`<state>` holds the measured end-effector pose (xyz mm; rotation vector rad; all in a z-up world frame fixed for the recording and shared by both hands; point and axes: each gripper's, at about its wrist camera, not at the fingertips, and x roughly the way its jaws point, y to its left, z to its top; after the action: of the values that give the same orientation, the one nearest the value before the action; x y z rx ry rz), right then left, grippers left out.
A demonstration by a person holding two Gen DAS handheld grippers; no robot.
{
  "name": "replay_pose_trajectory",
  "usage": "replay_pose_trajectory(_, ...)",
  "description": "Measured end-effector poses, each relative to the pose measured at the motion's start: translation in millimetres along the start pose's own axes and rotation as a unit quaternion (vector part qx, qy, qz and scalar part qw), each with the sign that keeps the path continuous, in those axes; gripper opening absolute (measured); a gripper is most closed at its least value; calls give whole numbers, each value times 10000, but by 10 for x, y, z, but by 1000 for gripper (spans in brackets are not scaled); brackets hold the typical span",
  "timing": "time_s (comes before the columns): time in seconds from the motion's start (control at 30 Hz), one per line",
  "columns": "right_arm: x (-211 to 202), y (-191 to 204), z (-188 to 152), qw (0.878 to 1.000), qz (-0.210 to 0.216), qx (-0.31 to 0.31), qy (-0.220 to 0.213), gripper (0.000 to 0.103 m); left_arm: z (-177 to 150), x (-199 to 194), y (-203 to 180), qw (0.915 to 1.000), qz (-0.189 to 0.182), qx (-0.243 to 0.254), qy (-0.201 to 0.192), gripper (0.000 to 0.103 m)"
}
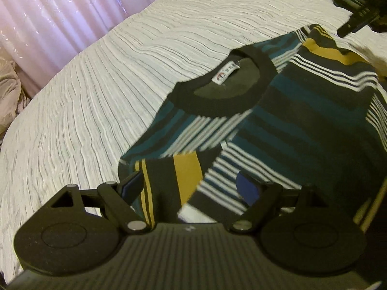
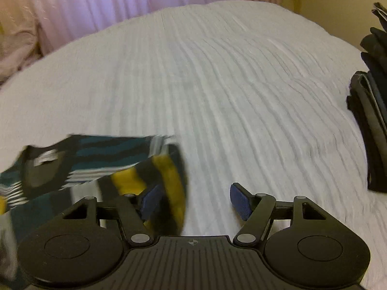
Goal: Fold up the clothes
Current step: 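Release the sleeve on the sweater body and withdraw the right tool, then move both open tools to the sweater hem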
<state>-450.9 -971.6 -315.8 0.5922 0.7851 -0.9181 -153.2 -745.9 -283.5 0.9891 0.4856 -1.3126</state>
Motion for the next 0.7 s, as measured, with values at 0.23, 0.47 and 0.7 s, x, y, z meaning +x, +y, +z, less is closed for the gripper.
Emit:
replay_pose_trajectory(0.23,93,286,-462,9902,83,-1191,730,68,-314,15,-116,9991,-91,188,372,82)
replay_pose_trajectory(0.47,-40,199,-421,9909,-215,-1116,714,68,-400,-206,-5,9983,-84,-335,464,81)
replay_pose_trajectory(0.7,-330,648,-466,9869,663,-1455,220,68,-485,-165,-103,9937,-340,-879,599,77)
